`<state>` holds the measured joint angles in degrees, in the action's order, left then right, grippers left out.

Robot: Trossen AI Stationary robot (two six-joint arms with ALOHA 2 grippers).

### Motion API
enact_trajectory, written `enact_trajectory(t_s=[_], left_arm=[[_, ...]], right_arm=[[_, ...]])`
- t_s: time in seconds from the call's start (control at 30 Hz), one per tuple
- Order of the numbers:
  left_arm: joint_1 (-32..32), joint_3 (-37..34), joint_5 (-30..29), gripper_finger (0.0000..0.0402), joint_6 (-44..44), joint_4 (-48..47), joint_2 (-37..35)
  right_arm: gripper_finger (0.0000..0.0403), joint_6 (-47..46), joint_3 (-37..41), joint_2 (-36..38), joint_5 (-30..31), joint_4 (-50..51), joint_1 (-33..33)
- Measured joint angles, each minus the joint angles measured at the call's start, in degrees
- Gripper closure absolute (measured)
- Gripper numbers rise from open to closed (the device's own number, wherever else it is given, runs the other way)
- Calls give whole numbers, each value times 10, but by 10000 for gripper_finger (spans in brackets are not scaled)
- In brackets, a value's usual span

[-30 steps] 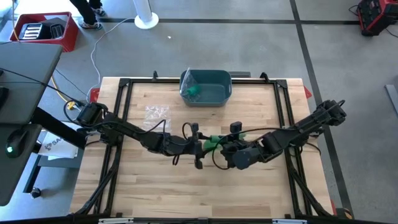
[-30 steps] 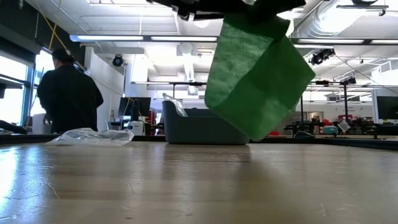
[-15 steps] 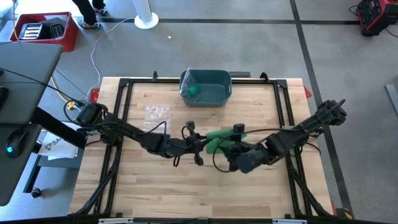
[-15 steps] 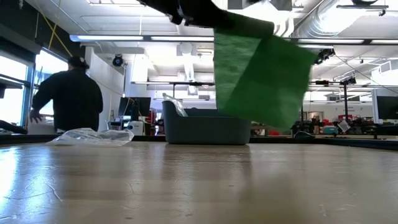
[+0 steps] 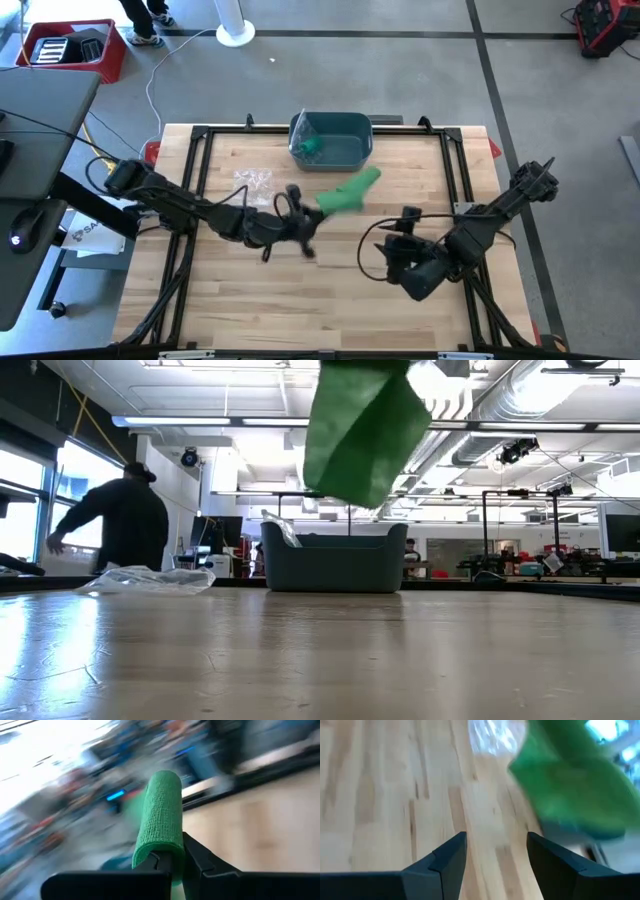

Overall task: Roll bandage
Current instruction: Roll the green bandage

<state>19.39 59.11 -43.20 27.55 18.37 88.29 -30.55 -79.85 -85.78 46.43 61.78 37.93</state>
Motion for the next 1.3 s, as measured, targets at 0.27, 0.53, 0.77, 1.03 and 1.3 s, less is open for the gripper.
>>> enact_trajectory(t_s=[0.27, 0.53, 0.77, 1.03, 1.3], left_arm=[[-20, -58, 256, 396, -144, -106, 26], [-15, -112, 303, 394, -215, -100, 64], [-2, -112, 389, 393, -239, -133, 67], [-3, -115, 397, 393, -259, -141, 66], [-3, -115, 383, 392, -260, -139, 66]], right_arm=[[206, -127, 31, 0, -40, 45, 41], [206, -68, 192, -1, -160, -227, -33], [206, 45, 311, -1, -302, -452, -185], [206, 151, 395, -2, -356, -607, -303], [215, 221, 410, -80, -406, -636, -351]])
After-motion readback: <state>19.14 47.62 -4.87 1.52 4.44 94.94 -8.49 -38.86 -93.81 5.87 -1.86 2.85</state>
